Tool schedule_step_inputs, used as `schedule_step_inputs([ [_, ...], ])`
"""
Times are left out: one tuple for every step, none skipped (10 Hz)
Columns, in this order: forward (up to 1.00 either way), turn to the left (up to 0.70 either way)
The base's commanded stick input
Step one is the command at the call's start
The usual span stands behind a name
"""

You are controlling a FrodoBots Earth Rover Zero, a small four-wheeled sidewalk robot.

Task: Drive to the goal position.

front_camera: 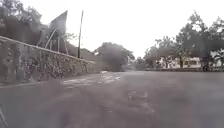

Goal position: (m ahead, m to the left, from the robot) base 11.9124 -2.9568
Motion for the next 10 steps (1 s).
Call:
schedule_step_inputs([
  [0.7,0.0],
  [0.7,0.0],
  [0.7,0.0],
  [0.7,0.0],
  [0.7,0.0],
  [0.7,0.0],
  [0.7,0.0],
  [0.7,0.0],
  [0.7,0.0],
  [0.7,0.0],
])
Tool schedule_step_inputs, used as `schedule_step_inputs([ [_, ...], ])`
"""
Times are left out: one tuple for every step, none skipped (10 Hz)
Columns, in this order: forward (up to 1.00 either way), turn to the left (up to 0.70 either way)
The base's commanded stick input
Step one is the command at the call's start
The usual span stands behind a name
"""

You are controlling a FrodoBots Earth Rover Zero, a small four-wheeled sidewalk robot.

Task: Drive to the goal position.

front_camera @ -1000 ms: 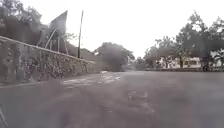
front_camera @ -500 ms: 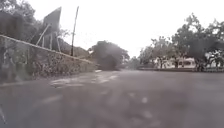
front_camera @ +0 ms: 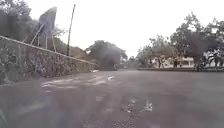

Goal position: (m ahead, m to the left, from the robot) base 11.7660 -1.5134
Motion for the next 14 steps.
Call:
schedule_step_inputs([
  [0.7,0.0],
  [0.7,0.0],
  [0.7,0.0],
  [0.7,-0.1],
  [0.7,-0.12],
  [0.7,-0.13],
  [0.7,0.0],
  [0.7,0.0],
  [0.7,0.0],
  [0.7,0.0],
  [0.7,0.0],
  [0.7,0.0],
  [0.7,0.0],
  [0.7,0.0],
])
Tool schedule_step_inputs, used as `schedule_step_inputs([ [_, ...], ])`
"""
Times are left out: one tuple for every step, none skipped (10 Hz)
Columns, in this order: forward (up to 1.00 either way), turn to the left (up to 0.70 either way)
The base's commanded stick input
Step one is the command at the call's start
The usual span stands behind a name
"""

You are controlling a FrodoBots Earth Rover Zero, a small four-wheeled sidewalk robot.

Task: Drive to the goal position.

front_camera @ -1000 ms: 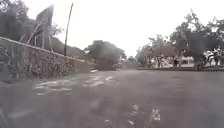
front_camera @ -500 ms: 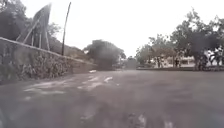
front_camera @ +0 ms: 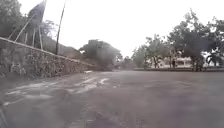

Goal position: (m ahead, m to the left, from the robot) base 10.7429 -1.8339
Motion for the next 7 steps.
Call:
schedule_step_inputs([
  [0.7,0.0],
  [0.7,0.0],
  [0.7,0.0],
  [0.7,0.0],
  [0.7,0.0],
  [0.7,0.0],
  [0.7,0.0],
])
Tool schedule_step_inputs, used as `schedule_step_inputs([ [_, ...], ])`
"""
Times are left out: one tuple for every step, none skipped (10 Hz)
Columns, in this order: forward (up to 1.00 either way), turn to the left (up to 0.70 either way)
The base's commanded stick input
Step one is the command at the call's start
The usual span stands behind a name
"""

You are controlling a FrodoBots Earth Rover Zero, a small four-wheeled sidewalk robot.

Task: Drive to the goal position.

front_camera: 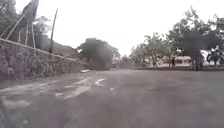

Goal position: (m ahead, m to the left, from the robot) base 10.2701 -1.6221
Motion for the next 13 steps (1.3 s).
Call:
schedule_step_inputs([
  [0.7,0.0],
  [0.7,-0.04],
  [0.7,-0.08],
  [0.7,0.0],
  [0.7,0.0],
  [0.7,0.0],
  [0.7,0.0],
  [0.7,0.0],
  [0.7,0.0],
  [0.7,0.0],
  [0.7,0.0],
  [0.7,0.0],
  [0.7,0.0],
])
